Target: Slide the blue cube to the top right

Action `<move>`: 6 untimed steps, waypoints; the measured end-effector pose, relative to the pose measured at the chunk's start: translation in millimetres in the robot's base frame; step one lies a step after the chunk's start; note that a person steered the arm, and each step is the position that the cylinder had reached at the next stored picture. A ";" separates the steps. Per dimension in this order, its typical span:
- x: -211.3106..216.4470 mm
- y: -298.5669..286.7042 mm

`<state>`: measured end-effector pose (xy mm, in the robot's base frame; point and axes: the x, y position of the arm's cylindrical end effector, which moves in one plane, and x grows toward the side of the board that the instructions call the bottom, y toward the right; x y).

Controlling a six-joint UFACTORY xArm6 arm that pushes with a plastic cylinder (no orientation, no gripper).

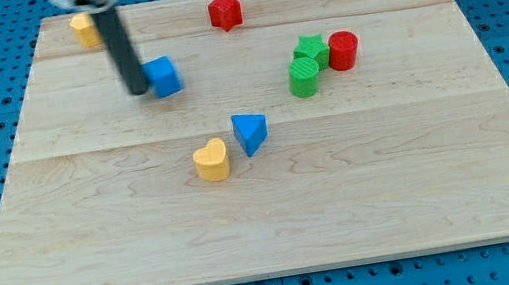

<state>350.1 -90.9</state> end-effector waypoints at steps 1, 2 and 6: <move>-14.9 93.5; -24.5 132.4; -62.6 124.3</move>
<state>287.5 33.4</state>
